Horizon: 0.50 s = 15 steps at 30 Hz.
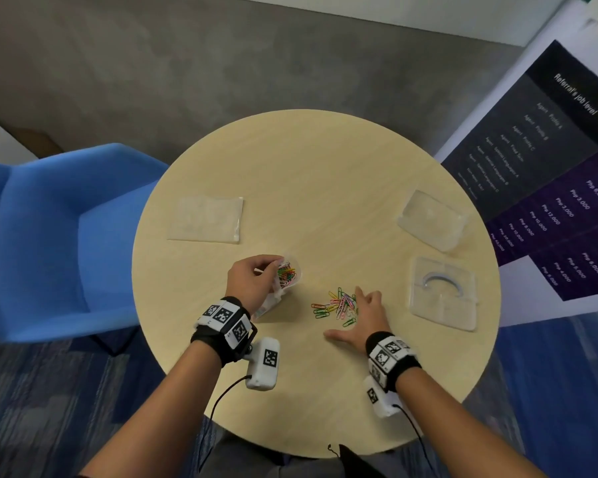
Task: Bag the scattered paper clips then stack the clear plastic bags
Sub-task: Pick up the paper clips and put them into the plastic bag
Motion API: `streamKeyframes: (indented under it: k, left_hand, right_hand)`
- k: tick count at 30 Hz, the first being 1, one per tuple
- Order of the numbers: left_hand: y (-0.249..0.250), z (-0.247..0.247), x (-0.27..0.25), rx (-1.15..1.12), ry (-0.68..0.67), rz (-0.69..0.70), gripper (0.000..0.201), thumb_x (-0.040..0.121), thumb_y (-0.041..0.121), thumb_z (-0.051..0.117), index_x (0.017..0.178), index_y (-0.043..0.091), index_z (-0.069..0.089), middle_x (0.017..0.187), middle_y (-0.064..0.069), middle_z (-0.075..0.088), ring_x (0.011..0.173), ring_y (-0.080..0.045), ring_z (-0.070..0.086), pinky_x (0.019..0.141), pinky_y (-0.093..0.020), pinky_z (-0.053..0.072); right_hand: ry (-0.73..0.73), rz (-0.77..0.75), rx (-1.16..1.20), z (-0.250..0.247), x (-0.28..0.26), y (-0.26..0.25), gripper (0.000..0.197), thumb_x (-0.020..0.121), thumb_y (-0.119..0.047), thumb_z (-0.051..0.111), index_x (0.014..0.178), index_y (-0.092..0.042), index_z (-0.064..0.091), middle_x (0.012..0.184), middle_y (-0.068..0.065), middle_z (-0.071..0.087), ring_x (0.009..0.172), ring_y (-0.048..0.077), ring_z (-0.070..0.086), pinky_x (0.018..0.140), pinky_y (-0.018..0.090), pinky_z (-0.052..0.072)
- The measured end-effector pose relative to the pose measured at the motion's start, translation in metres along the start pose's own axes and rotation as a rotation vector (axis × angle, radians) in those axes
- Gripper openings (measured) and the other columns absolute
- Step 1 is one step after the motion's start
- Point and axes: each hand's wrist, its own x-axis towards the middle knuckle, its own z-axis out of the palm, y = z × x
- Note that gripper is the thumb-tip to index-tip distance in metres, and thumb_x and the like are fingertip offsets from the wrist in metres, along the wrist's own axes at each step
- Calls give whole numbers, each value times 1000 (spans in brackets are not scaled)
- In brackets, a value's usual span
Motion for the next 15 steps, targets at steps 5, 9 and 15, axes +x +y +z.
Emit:
streamKeyframes:
  k: [5, 9, 15]
  left_hand:
    - [1, 2, -1, 12, 0, -9, 11, 88, 28, 67, 87, 28, 78, 90, -2, 75, 88, -20, 72, 82, -45, 60]
    - [3, 1, -4, 1, 5, -18, 12, 88, 27, 67, 90, 26, 78, 91, -2, 75, 90, -21, 71, 83, -45, 60]
    - [4, 4, -9, 6, -5, -30, 13, 90, 25, 66, 93, 22, 78, 87, -10, 74, 86, -23, 72, 80, -44, 61]
  right_hand:
    - [136, -87, -27, 19, 7, -23, 105, 66, -64, 74, 149, -19, 27, 129, 6, 32, 117, 24, 42, 102, 37, 44]
    - [157, -206, 5, 24, 10, -33, 59, 88, -37, 65, 138, -12, 48, 126, 8, 41, 111, 24, 48, 100, 35, 45]
    - [189, -279, -8, 11, 18, -39, 23, 93, -21, 59, 103, -6, 72, 98, 7, 59, 83, 22, 60, 83, 35, 53]
